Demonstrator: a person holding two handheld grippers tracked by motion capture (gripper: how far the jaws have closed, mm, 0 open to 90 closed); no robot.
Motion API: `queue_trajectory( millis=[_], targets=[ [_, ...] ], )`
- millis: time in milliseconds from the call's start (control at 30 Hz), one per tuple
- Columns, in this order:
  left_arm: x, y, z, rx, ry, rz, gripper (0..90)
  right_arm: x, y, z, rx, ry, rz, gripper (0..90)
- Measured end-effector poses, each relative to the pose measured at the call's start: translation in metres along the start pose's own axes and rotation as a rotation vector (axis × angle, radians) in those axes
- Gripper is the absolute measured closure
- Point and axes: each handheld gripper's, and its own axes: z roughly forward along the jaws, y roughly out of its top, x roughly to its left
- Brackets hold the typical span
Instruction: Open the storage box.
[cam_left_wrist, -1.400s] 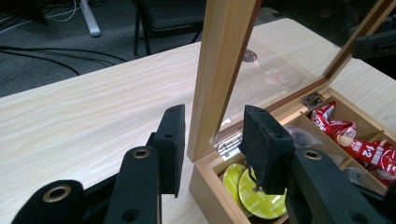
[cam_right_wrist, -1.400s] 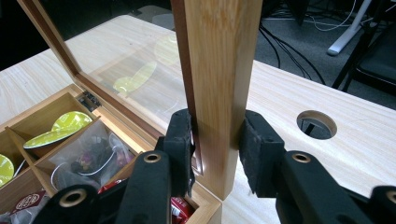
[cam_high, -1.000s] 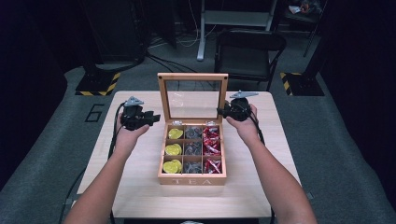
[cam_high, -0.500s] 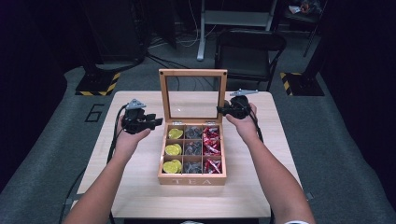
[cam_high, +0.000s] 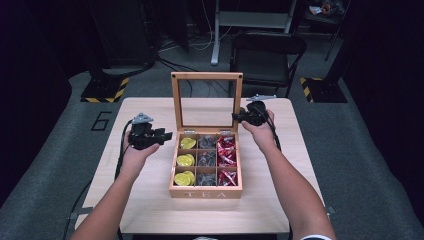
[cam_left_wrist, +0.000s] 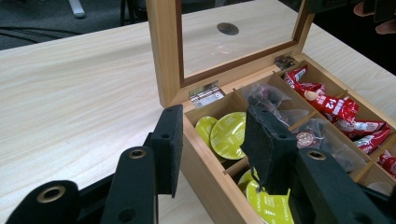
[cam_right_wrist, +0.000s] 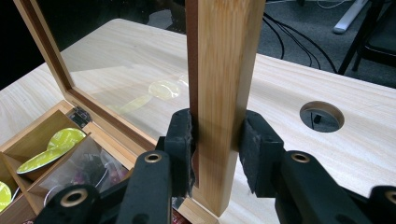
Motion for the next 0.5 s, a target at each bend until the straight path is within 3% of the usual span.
queue_trajectory(
  millis=[233,500],
  targets=[
    [-0.0037,0.0005,-0.002,0.008,-0.005,0.024,57.4,0.0005,0.0,0.0,0.0,-0.004,-0.001,65.3],
    [-0.0068,0.0002,-0.0045,0.004,-0.005,0.023,55.8,0.001,-0.0014,-0.0055,0.001,-0.001,-0.001,60.9]
  ],
)
